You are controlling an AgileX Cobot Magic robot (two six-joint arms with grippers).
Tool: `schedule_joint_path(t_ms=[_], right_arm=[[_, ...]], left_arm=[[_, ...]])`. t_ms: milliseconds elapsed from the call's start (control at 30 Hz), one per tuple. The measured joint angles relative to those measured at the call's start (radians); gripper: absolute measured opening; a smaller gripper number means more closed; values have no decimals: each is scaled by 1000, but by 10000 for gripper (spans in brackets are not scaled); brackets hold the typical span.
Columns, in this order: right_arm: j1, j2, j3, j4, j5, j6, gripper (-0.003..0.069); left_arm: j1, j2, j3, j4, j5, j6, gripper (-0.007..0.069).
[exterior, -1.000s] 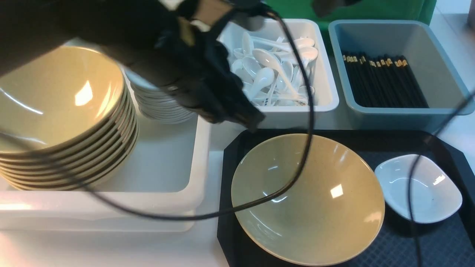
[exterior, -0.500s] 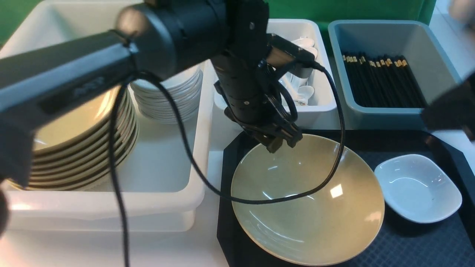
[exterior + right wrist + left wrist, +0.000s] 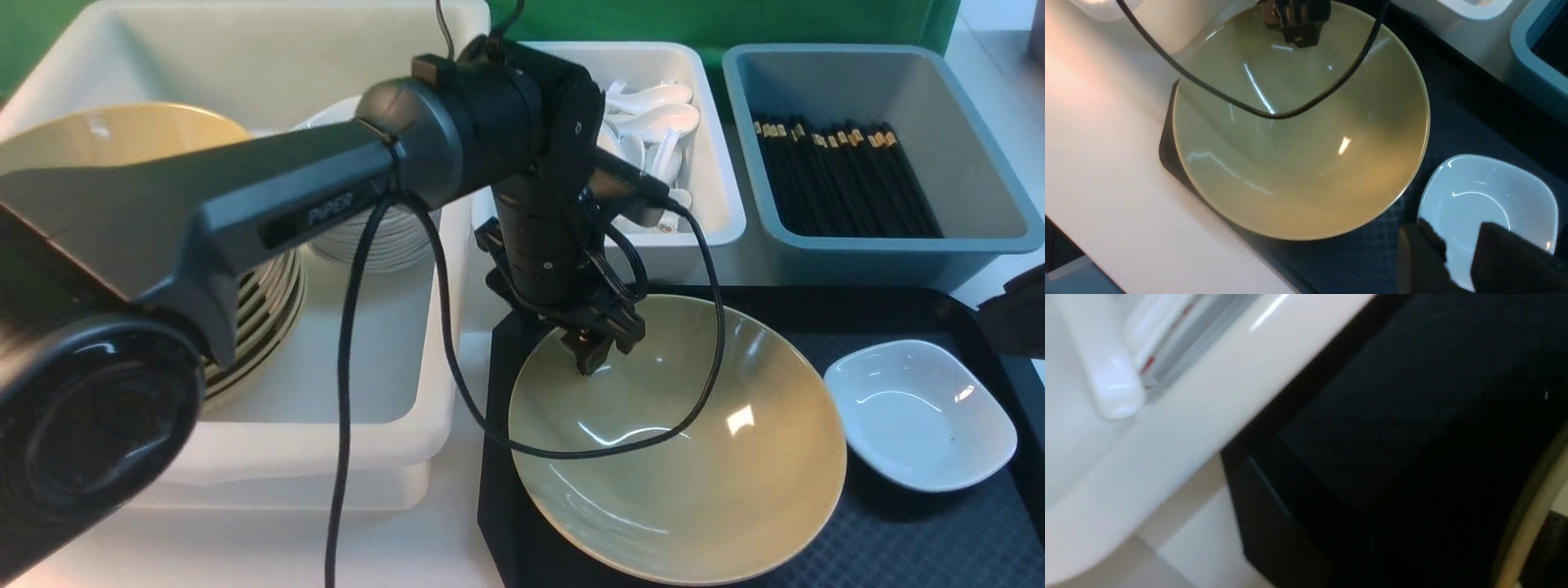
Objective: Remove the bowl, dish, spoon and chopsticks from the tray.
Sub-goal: Use the left arm to grab the yellow noodle bowl on the left, then use the left arm to put the noodle bowl into the large storage box on the left
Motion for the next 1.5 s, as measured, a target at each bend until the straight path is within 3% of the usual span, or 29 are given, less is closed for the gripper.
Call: schedule_joint_path(t_ms=[133, 300, 467, 700, 767, 900, 933, 1100, 1233, 1500], right_arm=[[0, 1, 0, 0, -11, -1, 225], [0, 1, 0, 0, -12, -1, 226], [0, 1, 0, 31, -24, -15, 210], [9, 54, -73, 194, -32, -156, 81], [37, 81, -118, 231, -36, -186, 41], [103, 122, -183, 244, -38, -198, 34], [136, 142, -207, 247, -41, -204, 34], [217, 202, -239, 250, -49, -224, 34], [251, 248, -240, 251, -53, -233, 34], [258, 279, -240, 247, -45, -236, 34]], left_arm=[[-4, -3, -5, -43, 12, 12, 100], [-2, -65, -6, -94, 30, 31, 22], [62, -212, -4, -104, 39, 55, 7], [339, -471, -4, -294, 97, 81, 6], [461, -543, 10, -339, 129, 83, 6], [668, -670, 89, -364, 148, 83, 6], [769, -720, 133, -364, 152, 83, 6], [1075, -872, 279, -395, 148, 95, 6], [1245, -923, 356, -469, 122, 137, 6], [1292, -831, 480, -530, 2, 151, 11]])
